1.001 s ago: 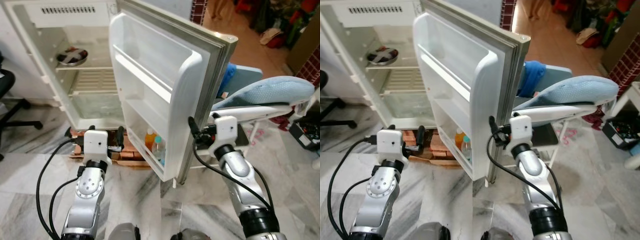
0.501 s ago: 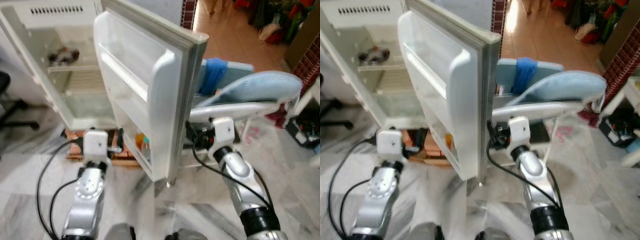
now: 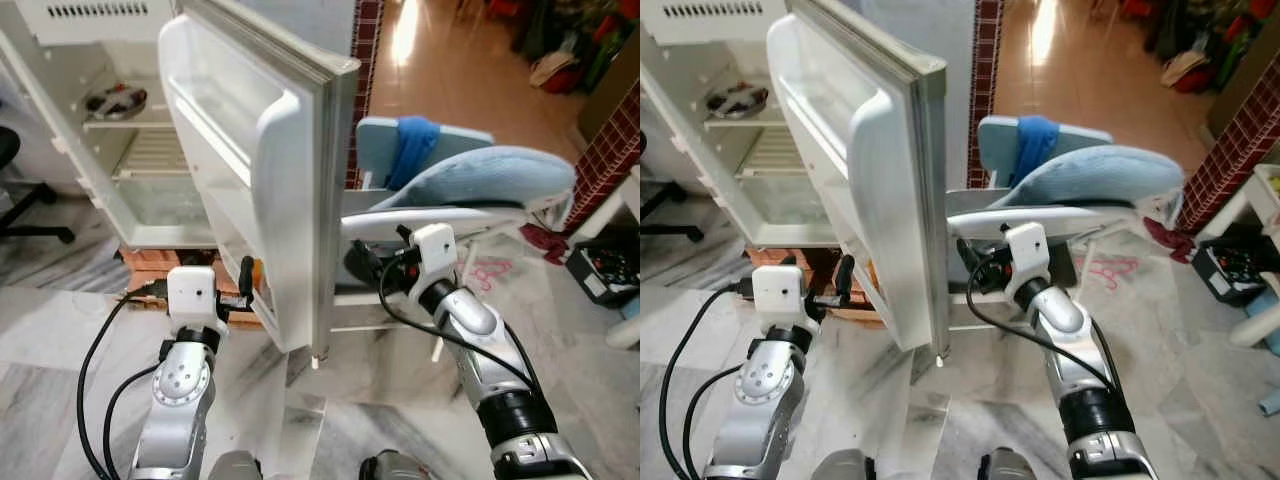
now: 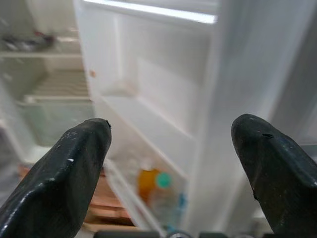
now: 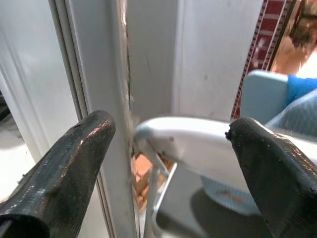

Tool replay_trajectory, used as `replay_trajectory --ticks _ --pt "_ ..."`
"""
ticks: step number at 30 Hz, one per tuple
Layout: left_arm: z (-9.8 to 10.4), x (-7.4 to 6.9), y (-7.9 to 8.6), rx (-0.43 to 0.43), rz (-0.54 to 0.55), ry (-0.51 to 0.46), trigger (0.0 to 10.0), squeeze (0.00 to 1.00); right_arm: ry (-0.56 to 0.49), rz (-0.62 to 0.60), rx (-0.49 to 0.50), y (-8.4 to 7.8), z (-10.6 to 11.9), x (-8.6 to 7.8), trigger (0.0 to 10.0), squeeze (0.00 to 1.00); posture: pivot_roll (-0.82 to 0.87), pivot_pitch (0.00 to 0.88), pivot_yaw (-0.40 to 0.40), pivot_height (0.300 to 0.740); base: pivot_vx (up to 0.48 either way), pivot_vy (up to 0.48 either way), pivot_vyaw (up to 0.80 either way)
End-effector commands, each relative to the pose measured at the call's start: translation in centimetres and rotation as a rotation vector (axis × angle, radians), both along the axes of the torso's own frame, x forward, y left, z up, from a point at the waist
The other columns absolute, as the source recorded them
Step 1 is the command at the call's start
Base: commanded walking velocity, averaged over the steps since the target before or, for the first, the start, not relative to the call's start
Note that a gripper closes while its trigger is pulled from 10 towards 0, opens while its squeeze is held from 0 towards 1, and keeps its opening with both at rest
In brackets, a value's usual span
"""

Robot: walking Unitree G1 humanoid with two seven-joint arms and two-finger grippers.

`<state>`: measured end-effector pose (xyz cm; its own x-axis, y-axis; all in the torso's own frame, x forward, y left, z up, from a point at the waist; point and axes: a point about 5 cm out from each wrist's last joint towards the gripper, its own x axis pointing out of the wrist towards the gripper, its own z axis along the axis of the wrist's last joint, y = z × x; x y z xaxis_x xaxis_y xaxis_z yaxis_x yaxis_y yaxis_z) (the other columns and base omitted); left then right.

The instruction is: Restocking fridge

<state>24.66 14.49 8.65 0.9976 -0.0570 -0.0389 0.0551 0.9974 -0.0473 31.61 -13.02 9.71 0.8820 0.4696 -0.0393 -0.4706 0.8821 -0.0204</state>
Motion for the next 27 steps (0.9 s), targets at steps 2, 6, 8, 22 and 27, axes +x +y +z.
replay_trajectory --ticks 2,6,8,22,27 --pt "-0.8 -0.6 0.0 -0.043 -0.041 0.066 10.0 0.0 -0.043 0.046 0.059 1.6 1.6 1.1 10.0 0.0 0.12 0.048 -0.001 0.74 0.0 0.0 0.0" --pt "-1.4 -0.5 -0.6 -0.057 -0.104 0.127 10.0 0.0 -0.098 0.081 0.169 3.1 4.5 2.6 10.0 0.0 0.12 0.043 -0.001 0.74 0.0 0.0 0.0" --pt "-1.6 -0.5 -0.7 -0.048 -0.108 0.139 10.0 0.0 -0.124 0.085 0.184 3.6 5.5 3.1 10.0 0.0 0.12 0.042 0.0 0.74 0.0 0.0 0.0" --pt "-1.7 -0.5 -0.3 -0.062 -0.085 0.171 10.0 0.0 -0.115 0.623 0.636 10.7 12.9 0.8 10.0 0.0 0.14 0.046 -0.009 0.74 0.0 0.0 0.0" --pt "-1.8 -0.5 -0.2 -0.064 -0.082 0.187 10.0 0.0 -0.092 0.649 0.457 8.9 9.8 -0.2 10.0 0.0 0.13 0.051 -0.008 0.74 0.0 0.0 0.0"
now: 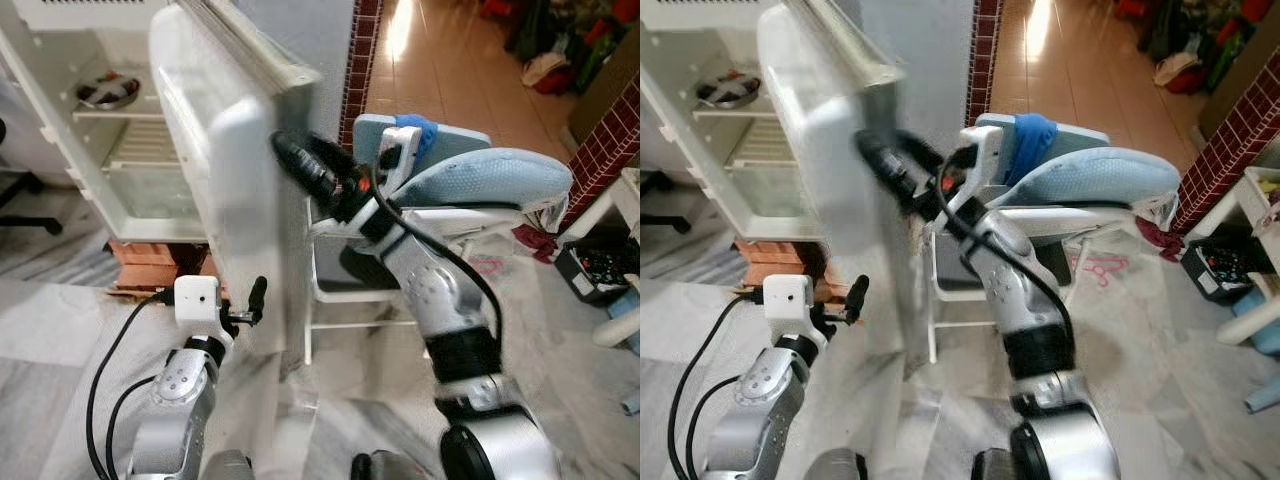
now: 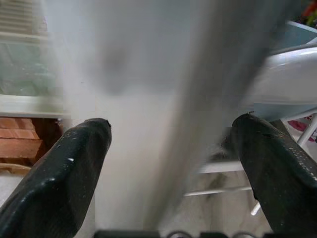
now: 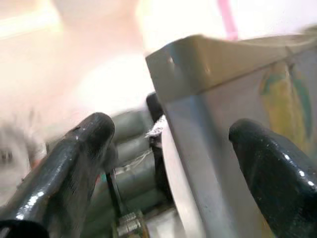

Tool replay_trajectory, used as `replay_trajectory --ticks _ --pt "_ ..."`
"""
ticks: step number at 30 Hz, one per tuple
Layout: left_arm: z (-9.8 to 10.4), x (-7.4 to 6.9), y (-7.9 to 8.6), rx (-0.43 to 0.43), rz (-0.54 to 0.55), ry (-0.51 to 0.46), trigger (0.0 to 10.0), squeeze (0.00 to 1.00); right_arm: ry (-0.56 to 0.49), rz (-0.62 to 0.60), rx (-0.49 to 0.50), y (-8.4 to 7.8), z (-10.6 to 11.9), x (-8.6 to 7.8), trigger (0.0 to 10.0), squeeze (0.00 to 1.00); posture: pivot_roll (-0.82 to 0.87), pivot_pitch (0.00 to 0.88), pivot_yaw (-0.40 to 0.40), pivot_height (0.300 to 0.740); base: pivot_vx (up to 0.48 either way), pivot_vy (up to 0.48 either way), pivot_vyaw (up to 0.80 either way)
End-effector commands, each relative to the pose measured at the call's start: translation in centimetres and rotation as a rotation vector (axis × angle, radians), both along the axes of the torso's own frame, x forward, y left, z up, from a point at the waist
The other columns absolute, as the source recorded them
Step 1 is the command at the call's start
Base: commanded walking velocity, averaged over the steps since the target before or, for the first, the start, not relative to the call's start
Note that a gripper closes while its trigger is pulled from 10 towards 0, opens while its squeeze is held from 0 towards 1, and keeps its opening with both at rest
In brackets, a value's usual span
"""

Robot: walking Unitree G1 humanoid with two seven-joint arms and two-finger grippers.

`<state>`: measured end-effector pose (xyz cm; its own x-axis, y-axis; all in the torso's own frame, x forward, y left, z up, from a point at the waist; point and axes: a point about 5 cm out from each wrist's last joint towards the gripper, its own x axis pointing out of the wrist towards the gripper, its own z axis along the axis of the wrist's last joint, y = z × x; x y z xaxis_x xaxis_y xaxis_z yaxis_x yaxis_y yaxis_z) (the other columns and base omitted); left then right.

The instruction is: Restocking fridge

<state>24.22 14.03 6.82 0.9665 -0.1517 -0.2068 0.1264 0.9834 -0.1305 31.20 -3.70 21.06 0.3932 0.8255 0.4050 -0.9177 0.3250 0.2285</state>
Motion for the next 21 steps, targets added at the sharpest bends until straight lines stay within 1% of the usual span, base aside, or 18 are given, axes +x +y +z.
replay_trajectory --ticks 1,3,4,5,7,9,10,11,13,14,15,16,17,18,20,21 --pt "0.0 -0.1 0.2 0.005 0.005 0.009 10.0 0.0 0.01 -0.024 -0.072 -0.4 -1.5 0.2 10.0 0.0 0.13 0.051 -0.008 0.74 0.0 0.0 0.0" --pt "0.0 0.0 0.2 0.004 0.003 0.011 10.0 0.0 0.045 -0.067 -0.1 -1.3 -2.6 0.6 10.0 0.0 0.13 0.051 -0.007 0.74 0.0 0.0 0.0" --pt "0.0 0.0 0.2 0.005 0.001 0.013 10.0 0.0 0.051 -0.101 -0.126 -2.0 -3.1 0.6 10.0 0.0 0.13 0.052 -0.005 0.74 0.0 0.0 0.0" --pt "0.0 0.0 0.2 0.008 -0.002 0.015 10.0 0.0 0.081 -0.16 -0.157 -3.2 -3.8 0.6 10.0 0.0 0.12 0.053 -0.001 0.74 0.0 0.0 0.0" --pt "-0.1 -0.1 0.3 0.009 -0.004 0.018 10.0 0.0 0.1 -0.194 -0.179 -3.9 -4.5 0.5 10.0 0.0 0.12 0.053 0.002 0.74 0.0 0.0 0.0" --pt "0.0 0.0 0.3 0.017 0.0 0.013 10.0 0.0 0.121 -0.272 -0.25 -5.0 -6.0 0.3 10.0 0.0 0.12 0.054 0.002 0.74 0.0 0.0 0.0" --pt "0.0 0.0 0.3 0.017 0.0 0.013 10.0 0.0 0.121 -0.272 -0.25 -5.0 -6.0 0.3 10.0 0.0 0.12 0.054 0.002 0.74 0.0 0.0 0.0" --pt "0.3 0.2 0.7 0.03 0.044 -0.005 10.0 0.0 0.135 -0.332 -0.276 -5.5 -6.9 0.4 10.0 0.0 0.11 0.056 0.003 0.74 0.0 0.0 0.0" --pt "0.5 0.3 1.6 0.026 0.118 -0.015 10.0 0.0 0.139 -0.393 -0.311 -6.1 -7.9 0.3 10.0 0.0 0.11 0.058 0.002 0.74 0.0 0.0 0.0" --pt "0.5 0.3 1.9 0.037 0.137 -0.02 10.0 0.0 0.128 -0.419 -0.333 -6.3 -8.1 0.3 10.0 0.0 0.12 0.058 0.001 0.74 0.0 0.0 0.0" --pt "0.5 0.4 2.3 0.054 0.157 -0.026 10.0 0.0 0.116 -0.479 -0.358 -6.7 -8.4 0.4 10.0 0.0 0.12 0.058 0.0 0.74 0.0 0.0 0.0" --pt "0.5 0.4 2.3 0.054 0.157 -0.026 10.0 0.0 0.116 -0.479 -0.358 -6.7 -8.4 0.4 10.0 0.0 0.12 0.058 0.0 0.74 0.0 0.0 0.0" --pt "0.5 0.4 2.5 0.059 0.16 -0.027 10.0 0.0 0.125 -0.531 -0.354 -7.1 -8.5 0.4 10.0 0.0 0.12 0.058 -0.001 0.74 0.0 0.0 0.0" --pt "0.5 0.4 2.5 0.059 0.16 -0.027 10.0 0.0 0.125 -0.531 -0.354 -7.1 -8.5 0.4 10.0 0.0 0.12 0.058 -0.001 0.74 0.0 0.0 0.0" --pt "0.4 0.4 2.8 0.083 0.169 -0.023 10.0 0.0 0.133 -0.641 -0.352 -7.9 -8.7 0.3 10.0 0.0 0.11 0.057 -0.004 0.74 0.0 0.0 0.0" --pt "0.5 0.4 3.0 0.115 0.173 -0.037 10.0 0.0 0.135 -0.714 -0.358 -8.5 -8.8 0.0 10.0 0.0 0.11 0.057 -0.005 0.74 0.0 0.0 0.0"
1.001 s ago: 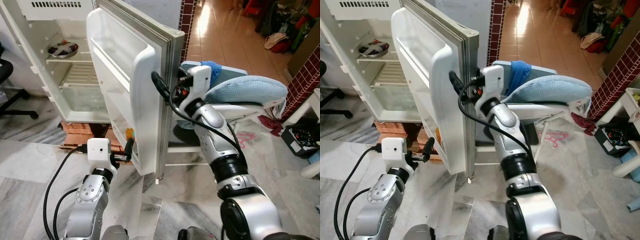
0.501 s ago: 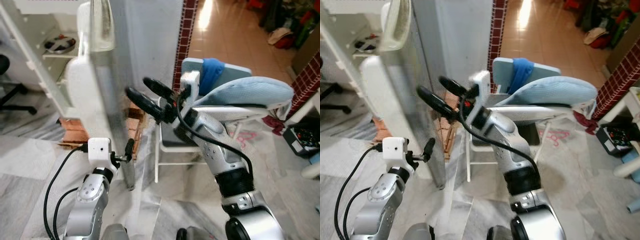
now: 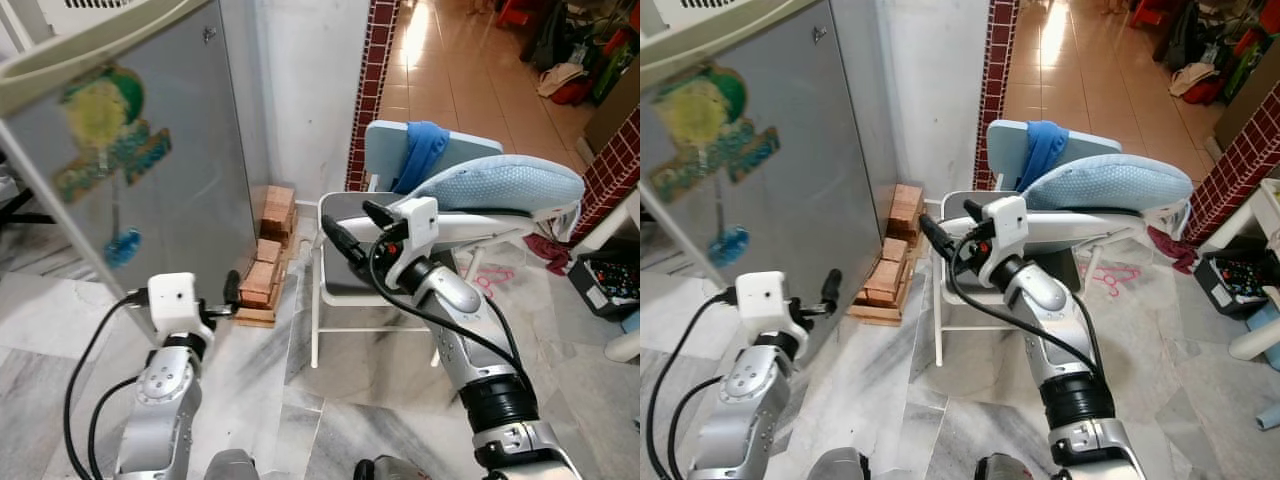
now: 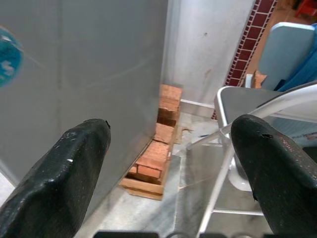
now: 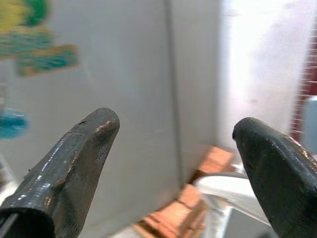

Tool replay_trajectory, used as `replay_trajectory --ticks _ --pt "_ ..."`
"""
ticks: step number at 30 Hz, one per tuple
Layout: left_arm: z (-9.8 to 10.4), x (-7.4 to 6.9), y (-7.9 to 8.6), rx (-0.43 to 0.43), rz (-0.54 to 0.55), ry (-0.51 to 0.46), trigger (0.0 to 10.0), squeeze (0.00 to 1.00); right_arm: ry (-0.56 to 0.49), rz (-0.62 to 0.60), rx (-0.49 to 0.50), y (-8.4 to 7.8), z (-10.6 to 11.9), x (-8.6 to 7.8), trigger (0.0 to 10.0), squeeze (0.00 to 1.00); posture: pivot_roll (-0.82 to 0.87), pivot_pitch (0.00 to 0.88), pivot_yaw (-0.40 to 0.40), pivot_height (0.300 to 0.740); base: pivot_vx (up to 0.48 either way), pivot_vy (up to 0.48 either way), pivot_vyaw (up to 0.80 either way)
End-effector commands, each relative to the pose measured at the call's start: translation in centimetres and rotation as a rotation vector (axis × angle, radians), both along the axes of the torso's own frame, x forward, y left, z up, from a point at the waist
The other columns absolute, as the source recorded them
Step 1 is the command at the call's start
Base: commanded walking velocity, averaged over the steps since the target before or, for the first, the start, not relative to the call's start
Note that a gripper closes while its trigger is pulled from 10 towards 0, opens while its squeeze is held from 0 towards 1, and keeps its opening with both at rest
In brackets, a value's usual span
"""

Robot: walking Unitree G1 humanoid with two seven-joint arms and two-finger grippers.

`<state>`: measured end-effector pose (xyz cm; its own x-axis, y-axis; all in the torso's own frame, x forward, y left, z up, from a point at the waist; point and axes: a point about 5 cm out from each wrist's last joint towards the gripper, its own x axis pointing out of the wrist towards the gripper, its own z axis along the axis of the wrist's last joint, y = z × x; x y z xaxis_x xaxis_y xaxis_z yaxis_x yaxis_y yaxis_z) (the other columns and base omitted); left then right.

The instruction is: Restocking fridge

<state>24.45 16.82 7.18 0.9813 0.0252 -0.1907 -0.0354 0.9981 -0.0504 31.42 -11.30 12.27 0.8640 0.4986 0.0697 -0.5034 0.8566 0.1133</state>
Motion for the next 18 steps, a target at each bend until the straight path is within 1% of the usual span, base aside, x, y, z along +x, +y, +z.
replay_trajectory --ticks 1,2,3,4,5,7,11,12,16,18 --pt "0.3 0.2 0.4 0.062 0.01 -0.028 10.0 0.0 -0.016 -0.135 -0.022 -1.4 -0.2 -0.4 10.0 0.0 0.11 0.057 -0.007 0.74 0.0 0.0 0.0" --pt "0.3 0.2 0.4 0.062 0.01 -0.028 10.0 0.0 -0.016 -0.135 -0.022 -1.4 -0.2 -0.4 10.0 0.0 0.11 0.057 -0.007 0.74 0.0 0.0 0.0" --pt "0.4 0.2 0.5 0.081 0.011 -0.038 10.0 0.0 -0.016 -0.173 -0.028 -1.7 -0.3 -0.6 10.0 0.0 0.11 0.057 -0.007 0.74 0.0 0.0 0.0" --pt "0.5 0.2 0.6 0.088 0.011 -0.044 10.0 0.0 -0.02 -0.214 -0.045 -2.1 -0.5 -0.8 10.0 0.0 0.11 0.058 -0.008 0.74 0.0 0.48 0.0" --pt "0.5 0.2 0.6 0.088 0.011 -0.044 10.0 0.0 -0.02 -0.214 -0.045 -2.1 -0.5 -0.8 10.0 0.0 0.11 0.058 -0.008 0.74 0.0 0.48 0.0" --pt "0.4 0.3 0.5 0.101 0.006 -0.047 10.0 0.0 -0.01 -0.286 -0.061 -2.7 -1.2 -1.2 10.0 0.0 0.11 0.062 -0.013 0.74 0.0 0.48 0.0" --pt "0.2 0.4 0.4 0.103 0.004 -0.04 10.0 0.0 0.024 -0.308 -0.071 -3.0 -2.0 -1.5 10.0 0.0 0.11 0.064 -0.013 0.74 0.0 0.48 0.0" --pt "0.2 0.4 0.3 0.099 0.002 -0.039 10.0 0.0 0.028 -0.314 -0.078 -2.9 -2.3 -1.6 10.0 0.0 0.11 0.067 -0.012 0.74 0.0 0.48 -0.8" --pt "0.3 0.6 0.2 0.101 -0.003 -0.051 10.0 0.0 0.015 -0.321 -0.089 -2.6 -2.1 -1.5 10.0 0.0 0.11 0.066 -0.012 0.74 0.0 0.48 -0.8" --pt "0.5 0.8 0.0 0.098 -0.004 -0.066 10.0 0.0 0.007 -0.333 -0.089 -2.5 -1.9 -1.2 10.0 0.0 0.11 0.065 -0.012 0.74 0.0 0.48 -0.8"
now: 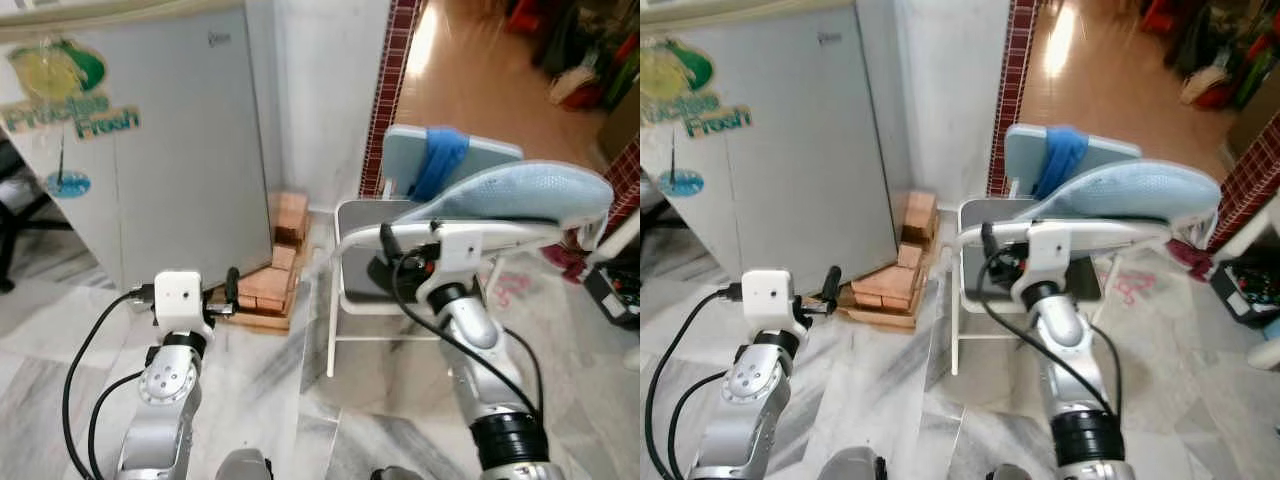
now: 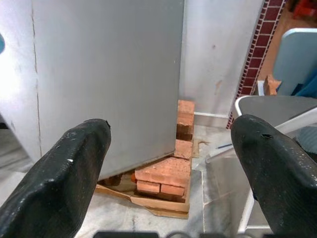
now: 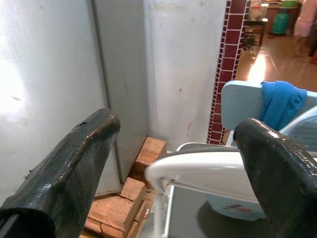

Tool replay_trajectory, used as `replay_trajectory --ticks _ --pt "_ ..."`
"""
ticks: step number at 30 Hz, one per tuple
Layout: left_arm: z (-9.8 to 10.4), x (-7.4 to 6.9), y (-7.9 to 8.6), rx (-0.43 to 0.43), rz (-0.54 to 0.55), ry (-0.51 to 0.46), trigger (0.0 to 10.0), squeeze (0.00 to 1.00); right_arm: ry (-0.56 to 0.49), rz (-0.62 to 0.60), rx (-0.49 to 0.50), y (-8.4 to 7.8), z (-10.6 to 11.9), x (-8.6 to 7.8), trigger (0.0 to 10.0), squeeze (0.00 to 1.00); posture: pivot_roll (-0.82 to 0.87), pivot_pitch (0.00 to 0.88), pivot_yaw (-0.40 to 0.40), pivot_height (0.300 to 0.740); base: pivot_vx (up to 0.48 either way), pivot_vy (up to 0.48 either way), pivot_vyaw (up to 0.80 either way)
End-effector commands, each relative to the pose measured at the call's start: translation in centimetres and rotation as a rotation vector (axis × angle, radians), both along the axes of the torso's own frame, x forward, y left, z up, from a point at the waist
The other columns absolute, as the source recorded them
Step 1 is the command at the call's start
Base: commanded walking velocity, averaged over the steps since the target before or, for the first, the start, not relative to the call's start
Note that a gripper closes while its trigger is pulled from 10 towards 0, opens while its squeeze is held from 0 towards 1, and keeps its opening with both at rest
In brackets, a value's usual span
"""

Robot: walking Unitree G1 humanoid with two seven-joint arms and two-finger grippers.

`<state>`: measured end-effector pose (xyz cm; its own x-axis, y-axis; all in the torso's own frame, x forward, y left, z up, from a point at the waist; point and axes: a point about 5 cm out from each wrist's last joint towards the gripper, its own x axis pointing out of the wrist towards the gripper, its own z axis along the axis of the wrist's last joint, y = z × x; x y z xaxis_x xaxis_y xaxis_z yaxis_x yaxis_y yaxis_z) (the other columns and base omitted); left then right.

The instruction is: Restocking fridge

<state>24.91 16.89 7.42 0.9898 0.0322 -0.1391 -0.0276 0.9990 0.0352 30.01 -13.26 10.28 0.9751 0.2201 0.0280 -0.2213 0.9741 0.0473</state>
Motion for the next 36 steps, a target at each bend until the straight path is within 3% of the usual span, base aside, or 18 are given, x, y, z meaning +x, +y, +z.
replay_trajectory --ticks 1,17,29,36 --pt "0.4 0.3 -0.1 0.011 0.001 -0.018 10.0 0.0 -0.009 -0.03 -0.014 -0.5 0.1 0.3 10.0 0.0 0.11 0.065 -0.012 0.74 0.0 0.48 -0.8" --pt "0.2 0.8 -0.4 0.011 -0.009 -0.022 10.0 0.0 -0.021 -0.033 -0.015 -0.3 0.2 0.8 10.0 0.0 0.12 0.048 -0.017 0.74 0.0 0.478 -0.8" --pt "0.4 1.1 -0.8 0.062 -0.057 -0.03 10.0 0.0 -0.029 0.008 -0.008 0.7 0.2 0.9 10.0 0.0 0.12 0.041 -0.005 0.74 0.0 0.464 0.0" --pt "0.2 1.1 -1.0 0.085 -0.082 -0.01 10.0 0.0 -0.028 0.007 0.006 0.7 0.2 1.2 10.0 0.0 0.12 0.042 -0.001 0.74 -0.335 0.341 0.0"
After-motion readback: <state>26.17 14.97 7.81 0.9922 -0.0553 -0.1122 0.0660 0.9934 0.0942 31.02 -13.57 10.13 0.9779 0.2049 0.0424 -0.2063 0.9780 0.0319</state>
